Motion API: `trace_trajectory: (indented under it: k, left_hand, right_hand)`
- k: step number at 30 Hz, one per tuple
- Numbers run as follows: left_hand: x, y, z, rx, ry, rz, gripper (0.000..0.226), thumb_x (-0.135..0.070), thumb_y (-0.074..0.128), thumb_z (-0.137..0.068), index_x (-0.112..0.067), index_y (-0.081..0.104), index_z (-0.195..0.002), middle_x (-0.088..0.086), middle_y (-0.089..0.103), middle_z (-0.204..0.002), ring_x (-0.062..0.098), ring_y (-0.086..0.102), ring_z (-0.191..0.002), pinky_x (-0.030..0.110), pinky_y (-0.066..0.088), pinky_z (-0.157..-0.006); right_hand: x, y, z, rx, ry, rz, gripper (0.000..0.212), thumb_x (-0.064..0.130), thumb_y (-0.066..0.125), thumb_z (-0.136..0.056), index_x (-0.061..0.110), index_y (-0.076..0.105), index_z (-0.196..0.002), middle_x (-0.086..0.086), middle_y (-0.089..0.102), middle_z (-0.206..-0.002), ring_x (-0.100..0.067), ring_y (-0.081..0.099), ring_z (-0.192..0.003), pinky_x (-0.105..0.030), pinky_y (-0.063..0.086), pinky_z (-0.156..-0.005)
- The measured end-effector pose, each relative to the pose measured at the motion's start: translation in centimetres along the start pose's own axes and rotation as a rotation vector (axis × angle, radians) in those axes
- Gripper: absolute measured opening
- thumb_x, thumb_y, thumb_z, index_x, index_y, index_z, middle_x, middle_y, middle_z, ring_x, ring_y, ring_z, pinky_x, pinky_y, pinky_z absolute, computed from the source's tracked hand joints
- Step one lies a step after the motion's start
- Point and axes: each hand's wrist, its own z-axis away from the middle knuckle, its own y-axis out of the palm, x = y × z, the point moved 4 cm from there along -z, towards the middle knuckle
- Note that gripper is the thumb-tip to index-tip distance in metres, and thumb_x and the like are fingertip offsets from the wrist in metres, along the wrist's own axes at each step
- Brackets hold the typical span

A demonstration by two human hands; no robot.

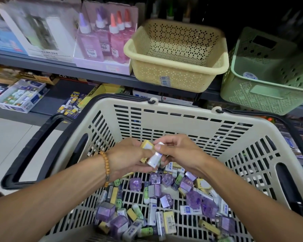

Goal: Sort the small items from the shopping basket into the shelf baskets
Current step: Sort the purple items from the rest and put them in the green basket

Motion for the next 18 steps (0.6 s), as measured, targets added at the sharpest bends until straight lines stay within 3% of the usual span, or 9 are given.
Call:
trace_trajectory:
  k: [3,8,12,15,18]
  left_hand:
    - [0.0,0.1,-0.2,-0.037,0.001,-0.004,0.011,-0.007,0.058,-0.094,-0.002,0.066,-0.1,0.011,0.076,-0.089,0.02,0.074,-0.08,0.026,0.06,-0.067]
    - [-0.3,0.1,-0.1,-0.104,0.07,-0.264,0.018,-0.024,0.064,-0.092,-0.012,0.069,-0.104,0.006,0.073,-0.096,0.017,0.073,-0.073,0.022,0.056,-0.058]
    - [-0.5,-0.9,-0.2,-0.246,0.078,-0.279,0.022,-0.018,0.07,-0.088,-0.01,0.065,-0.108,0.01,0.073,-0.096,0.016,0.072,-0.063,0.02,0.053,-0.048]
    - [-0.6,-1.0,-0.1,-0.249,0.084,-0.276,0.015,-0.014,0.068,-0.089,-0.009,0.065,-0.103,0.011,0.072,-0.096,0.017,0.072,-0.063,0.021,0.054,-0.049]
    - [-0.2,-0.6,-0.3,-0.207,0.078,-0.299,0.008,-0.004,0.064,-0.091,-0.012,0.064,-0.089,0.013,0.073,-0.089,0.02,0.073,-0.07,0.025,0.059,-0.058]
  right_hand:
    - [-0.2,-1.8,0.2,-0.032,0.011,-0.014,0.009,0.011,0.07,-0.088,0.011,0.075,-0.095,-0.005,0.064,-0.07,-0.012,0.058,-0.056,-0.022,0.05,-0.054]
    - [0.2,-1.6,0.0,0.069,-0.016,0.009,0.008,0.018,0.075,-0.083,0.019,0.077,-0.091,-0.001,0.067,-0.067,-0.01,0.06,-0.057,-0.02,0.05,-0.054]
    - [-1.2,-4.1,0.1,-0.134,0.105,0.109,0.018,0.009,0.079,-0.079,0.004,0.066,-0.09,-0.005,0.068,-0.064,-0.012,0.062,-0.054,-0.022,0.051,-0.052]
    - [-3.7,-5.5,0.4,-0.265,0.206,0.166,0.006,0.001,0.073,-0.083,0.001,0.067,-0.081,-0.013,0.068,-0.068,-0.015,0.064,-0.052,-0.025,0.055,-0.053]
    - [-5.3,-4.9,-0.2,-0.325,0.215,0.14,0.009,-0.004,0.06,-0.092,-0.002,0.066,-0.098,-0.015,0.069,-0.074,-0.018,0.07,-0.062,-0.033,0.062,-0.068]
